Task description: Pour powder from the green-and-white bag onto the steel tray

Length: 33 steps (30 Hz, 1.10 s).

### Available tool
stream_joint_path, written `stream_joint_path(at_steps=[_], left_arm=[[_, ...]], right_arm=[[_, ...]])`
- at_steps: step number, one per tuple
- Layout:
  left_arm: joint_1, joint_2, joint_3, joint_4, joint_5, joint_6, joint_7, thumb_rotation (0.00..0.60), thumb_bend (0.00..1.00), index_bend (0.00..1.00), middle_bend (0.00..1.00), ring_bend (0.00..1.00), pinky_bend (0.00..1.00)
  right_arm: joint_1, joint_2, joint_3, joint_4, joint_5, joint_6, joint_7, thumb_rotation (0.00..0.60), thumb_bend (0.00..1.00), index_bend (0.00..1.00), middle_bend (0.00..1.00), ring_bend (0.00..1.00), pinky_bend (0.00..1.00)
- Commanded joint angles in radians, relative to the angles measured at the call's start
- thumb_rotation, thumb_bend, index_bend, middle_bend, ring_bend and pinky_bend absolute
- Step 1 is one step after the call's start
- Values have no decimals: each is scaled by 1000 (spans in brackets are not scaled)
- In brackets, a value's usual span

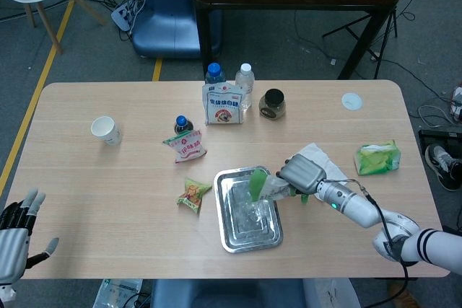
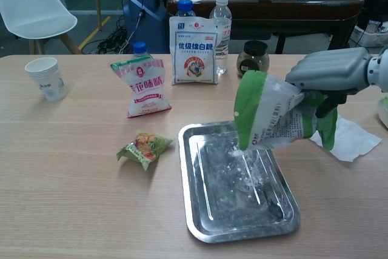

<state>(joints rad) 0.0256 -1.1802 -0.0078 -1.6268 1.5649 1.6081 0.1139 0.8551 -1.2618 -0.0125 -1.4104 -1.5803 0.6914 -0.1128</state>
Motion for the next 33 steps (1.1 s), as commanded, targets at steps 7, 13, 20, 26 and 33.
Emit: stream_joint_path(at_steps=[7,13,20,26,33], left_arm=[[4,3,-1,2,-3,7,-7,600,219,37,30,93,57],[5,4,0,2,-2,7,-9,600,219,37,30,94,57],[3,4,-1,0,0,5,-8,600,218,36,30,94,57],[6,4,-2,2,-4,8,-9,600,219,37,30,94,57],[5,-3,-1,5,-5,3,-7,600,219,37,30,94,57]], right_arm=[[20,-2,17,-27,36,-18,-130,600,782,541,530,433,522],[30,-18,19,-31,58,-32,-219,600,782,541,530,433,522],[36,-51,15,-24,88,-52,-269,600,782,541,531,433,522],[19,-59,25,-16,103,-10,-231,600,782,541,531,433,522],[-64,-106,9,57,95,107,-62,600,774,541,531,433,522]])
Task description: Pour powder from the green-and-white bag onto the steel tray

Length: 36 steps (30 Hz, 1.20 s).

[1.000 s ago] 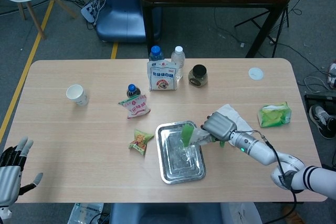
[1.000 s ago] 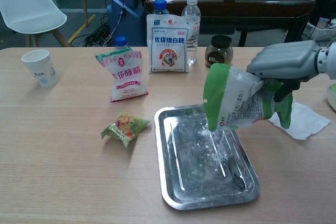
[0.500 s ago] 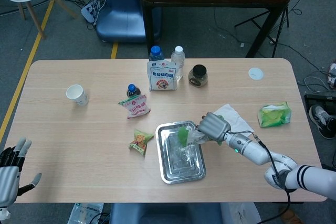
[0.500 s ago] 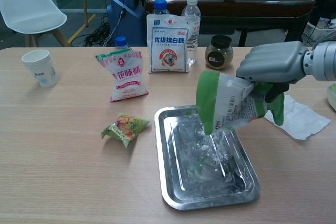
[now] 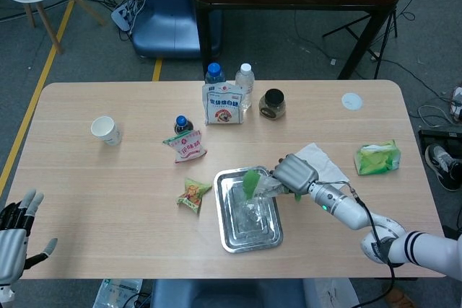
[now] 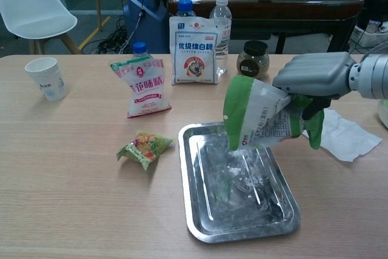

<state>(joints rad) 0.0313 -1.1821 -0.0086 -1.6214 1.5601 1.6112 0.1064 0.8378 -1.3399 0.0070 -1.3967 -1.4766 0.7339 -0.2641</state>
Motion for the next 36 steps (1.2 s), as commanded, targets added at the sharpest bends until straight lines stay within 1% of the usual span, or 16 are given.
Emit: stream_joint_path(at_steps=[1,6,10,16,22,25,31,36], left_arm=[[-2,-1,-1,-1,0,-2,1,600,219,37,30,94,57],[-9,-3,-2,-6,6,-10,10,600,219,37,30,93,57],[-15,-5,-2,-12,11,-14,20,600,218,37,30,94,57],[-18,-5,-2,-22,12,-18,33,600,219,37,30,93,57],[-23,-8,-2,-24,12,-23,39,600,219,37,30,93,57],[-23,-8,-2,-25,12,-22,40,600,219,37,30,94,57],[-21,-6,-2,-25,9,-21,39,600,219,37,30,94,57],[-23,-8,-2,-24,9,-23,38,600,219,37,30,93,57]], right_arm=[[-66,-41,-16,66,-19,96,136,600,772,541,531,433,522],[-144,-117,-42,202,-79,238,344,600,755,541,531,433,522],[-206,-198,-60,347,-115,350,530,600,731,541,531,433,522],[-273,-294,-78,516,-130,436,750,600,684,541,531,433,522],[-316,-382,-76,647,-131,487,938,600,594,541,530,429,522],[-330,-415,-72,694,-126,497,1016,600,520,541,518,413,520],[-342,-449,-77,762,-135,500,1099,600,289,541,491,381,482],[-344,-453,-75,769,-139,506,1146,600,130,513,452,329,427]])
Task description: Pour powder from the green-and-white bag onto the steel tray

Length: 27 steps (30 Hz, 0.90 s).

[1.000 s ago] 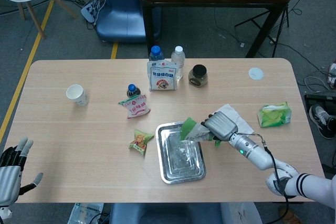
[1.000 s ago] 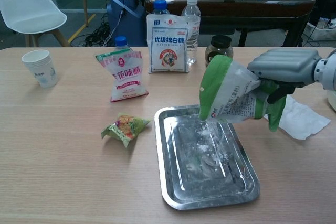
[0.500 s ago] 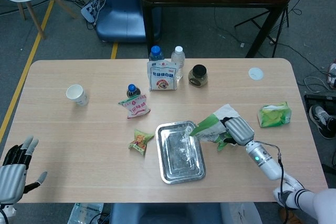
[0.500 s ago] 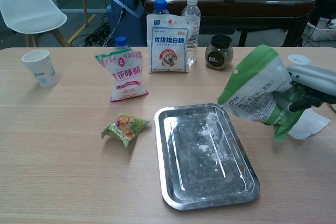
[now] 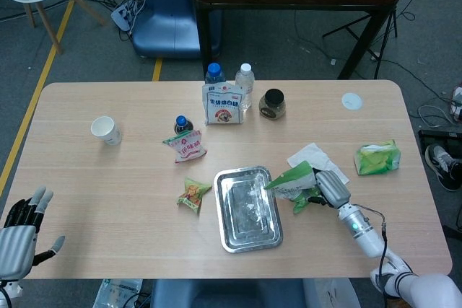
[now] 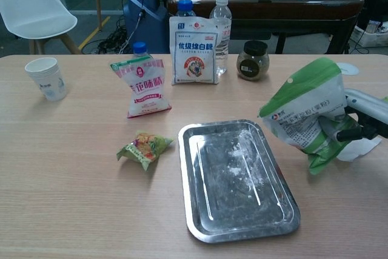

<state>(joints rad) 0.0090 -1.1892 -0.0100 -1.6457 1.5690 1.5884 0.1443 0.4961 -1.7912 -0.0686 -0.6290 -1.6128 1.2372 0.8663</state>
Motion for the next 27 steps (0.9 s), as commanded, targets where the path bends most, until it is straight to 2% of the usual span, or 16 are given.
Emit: stream_joint_path(at_steps=[1,6,11,21,27], left_arm=[[-1,-1,0,0,0,-1,0,600,219,37,30,94,57],[-1,-1,0,2,0,0,-2,600,219,37,30,94,57],[-1,0,0,4,1,1,-6,600,218,37,30,94,57],[-1,2,1,2,3,3,-4,600,219,37,30,94,57],[-5,2,1,-1,2,-2,-1,600,218,37,30,94,57]], right_arm=[[-2,-1,0,-1,-4,2,23,600,97,499,442,310,409],[-8,5,1,-17,-5,0,44,600,2,440,396,239,332],[-13,13,5,-37,-5,12,55,600,0,404,370,216,311],[-34,37,31,-94,0,78,49,600,0,401,366,214,309],[-61,73,20,-139,-13,117,24,600,0,401,366,214,309]])
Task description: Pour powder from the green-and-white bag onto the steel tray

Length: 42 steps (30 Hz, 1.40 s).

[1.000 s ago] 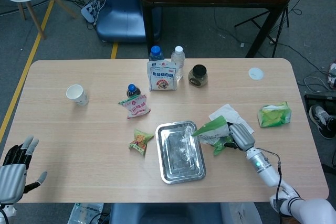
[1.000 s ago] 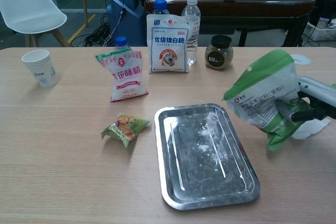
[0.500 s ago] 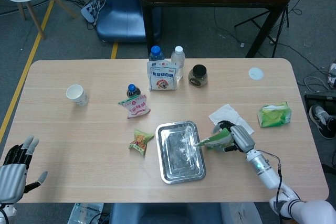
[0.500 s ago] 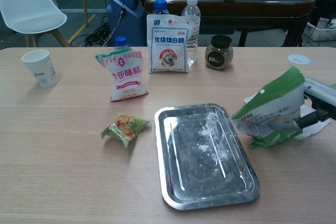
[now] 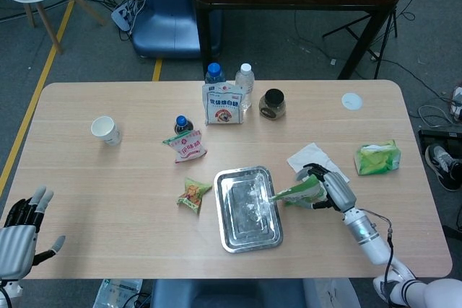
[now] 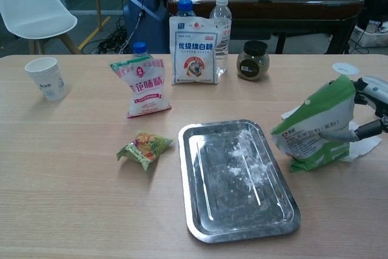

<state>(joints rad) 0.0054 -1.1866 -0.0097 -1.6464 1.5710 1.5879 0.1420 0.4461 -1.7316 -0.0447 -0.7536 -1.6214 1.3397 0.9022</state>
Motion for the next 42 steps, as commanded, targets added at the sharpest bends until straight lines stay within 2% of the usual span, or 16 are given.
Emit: stream_joint_path(at_steps=[1,8,16,18,22,25,29,35,42], left_arm=[[-1,-1,0,0,0,-2,2,600,219,37,30,94,57],[-6,-1,-3,-2,0,-5,3,600,219,37,30,94,57],[-10,0,-6,-2,-5,-10,6,600,219,37,30,94,57],[-12,0,-7,-2,-7,-12,5,600,219,37,30,94,57],[-15,-2,-9,2,-9,-14,3,600,219,37,30,93,57],[-17,-9,-10,10,-10,-16,-1,600,218,37,30,94,57],[-21,-18,-10,19,-9,-20,-5,600,218,37,30,94,57],[-23,-21,-14,26,-5,-14,-9,600,218,36,30,94,57],[-22,-26,-15,25,-5,-7,-5,600,219,37,30,94,57]], right_arm=[[-16,19,-3,-20,-4,21,-18,600,0,401,366,214,309],[-62,72,6,-64,8,77,-47,600,0,401,366,214,309],[-118,170,10,-159,17,134,-159,600,0,392,362,212,297],[-140,214,13,-200,26,153,-235,600,13,392,359,211,286],[-182,328,15,-349,65,150,-416,600,87,391,353,210,268],[-212,436,15,-510,104,136,-552,600,90,389,347,211,266],[-242,523,14,-648,139,128,-663,600,90,381,340,211,266],[-273,600,14,-762,170,116,-760,600,90,378,336,211,260],[-296,633,22,-815,178,116,-810,600,90,371,334,209,255]])
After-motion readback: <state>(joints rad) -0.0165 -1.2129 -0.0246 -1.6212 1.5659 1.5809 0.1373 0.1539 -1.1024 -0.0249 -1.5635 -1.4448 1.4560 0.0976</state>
